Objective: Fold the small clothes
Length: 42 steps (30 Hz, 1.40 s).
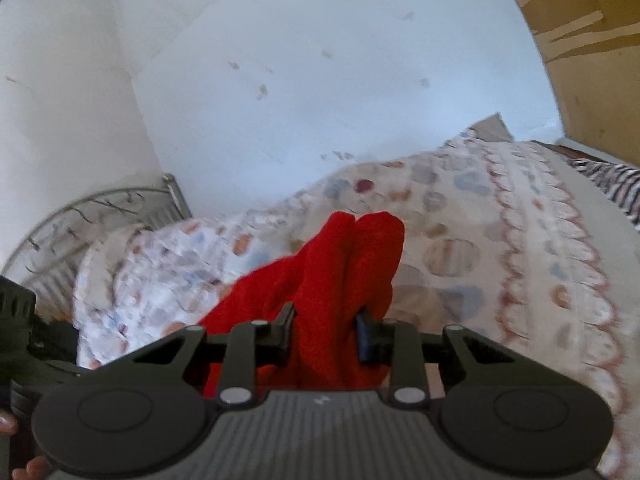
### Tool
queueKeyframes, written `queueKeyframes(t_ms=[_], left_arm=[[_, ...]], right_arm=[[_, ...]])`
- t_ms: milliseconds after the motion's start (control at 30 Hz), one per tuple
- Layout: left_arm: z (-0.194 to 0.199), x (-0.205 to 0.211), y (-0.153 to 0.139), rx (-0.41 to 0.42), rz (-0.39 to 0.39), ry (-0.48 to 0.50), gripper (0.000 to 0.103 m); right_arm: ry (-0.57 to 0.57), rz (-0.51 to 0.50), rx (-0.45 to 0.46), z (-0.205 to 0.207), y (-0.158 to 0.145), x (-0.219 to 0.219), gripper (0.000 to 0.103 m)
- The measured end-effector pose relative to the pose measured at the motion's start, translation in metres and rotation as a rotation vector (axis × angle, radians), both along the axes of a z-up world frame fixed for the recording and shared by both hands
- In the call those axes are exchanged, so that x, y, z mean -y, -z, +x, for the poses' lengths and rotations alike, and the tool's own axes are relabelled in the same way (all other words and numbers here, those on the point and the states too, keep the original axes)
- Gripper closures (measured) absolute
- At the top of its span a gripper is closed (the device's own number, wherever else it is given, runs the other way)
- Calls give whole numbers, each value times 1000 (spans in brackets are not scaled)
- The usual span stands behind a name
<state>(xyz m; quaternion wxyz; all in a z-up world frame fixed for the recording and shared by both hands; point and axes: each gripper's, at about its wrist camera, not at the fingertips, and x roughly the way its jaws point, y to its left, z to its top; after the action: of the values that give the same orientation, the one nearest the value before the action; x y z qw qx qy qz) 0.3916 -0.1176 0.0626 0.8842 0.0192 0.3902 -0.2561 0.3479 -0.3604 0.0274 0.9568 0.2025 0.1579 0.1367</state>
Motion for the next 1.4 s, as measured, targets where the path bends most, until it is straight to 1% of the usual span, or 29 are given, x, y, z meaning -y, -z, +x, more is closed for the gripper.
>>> queueKeyframes(t_ms=[167,267,333,433,500,533,567,600,667,833,867,900,933,967,1000,1033,1067,1167,1200,1233,1300,1400], left_arm=[[22,-33,-20,26,48,-75,61],[36,-49,-17,19,78,-119,61],[44,-56,-7,-10,81,-148,60],[54,-65,22,-67,85,-174,59],[56,-67,39,-67,101,-190,55],[56,-67,43,-55,109,-198,52],[55,-68,46,-42,116,-205,51],[53,-66,47,-37,120,-206,49],[54,-64,48,-34,128,-200,46],[57,-61,49,-24,152,-211,39],[57,-62,48,-24,153,-216,38],[56,-62,47,-24,153,-222,34],[55,-62,46,-25,156,-231,25],[55,-62,45,-26,161,-246,19],[55,-63,44,-27,166,-264,12],[53,-65,43,-24,165,-281,10],[52,-66,41,-20,157,-296,10],[45,-75,34,-12,130,-350,6],[41,-78,30,1,117,-375,4],[36,-81,26,16,106,-393,3],[26,-85,16,52,88,-422,2],[2,-86,-2,137,84,-452,1]], right_arm=[[-60,71,15,42,-10,-31,71],[-89,87,-14,69,-7,-48,71],[-97,95,-57,88,2,-57,71],[-104,65,-129,109,21,-65,71],[-98,30,-172,117,37,-71,70],[-86,18,-189,118,43,-72,69],[-73,16,-200,119,47,-71,68],[-65,27,-205,117,50,-70,64],[-59,45,-207,114,55,-63,62],[-40,7,-207,106,55,-56,50],[-40,4,-205,103,54,-55,50],[-41,0,-203,101,53,-54,49],[-43,-6,-198,99,51,-53,44],[-41,-17,-191,95,49,-53,39],[-37,-29,-184,92,46,-53,28],[-29,-44,-176,88,44,-54,16],[-14,-63,-167,82,41,-54,12],[16,-109,-142,66,30,-54,7],[26,-122,-130,60,25,-54,2],[37,-131,-116,53,21,-54,0],[47,-147,-87,40,12,-54,0],[52,-175,-39,18,-2,-55,0]])
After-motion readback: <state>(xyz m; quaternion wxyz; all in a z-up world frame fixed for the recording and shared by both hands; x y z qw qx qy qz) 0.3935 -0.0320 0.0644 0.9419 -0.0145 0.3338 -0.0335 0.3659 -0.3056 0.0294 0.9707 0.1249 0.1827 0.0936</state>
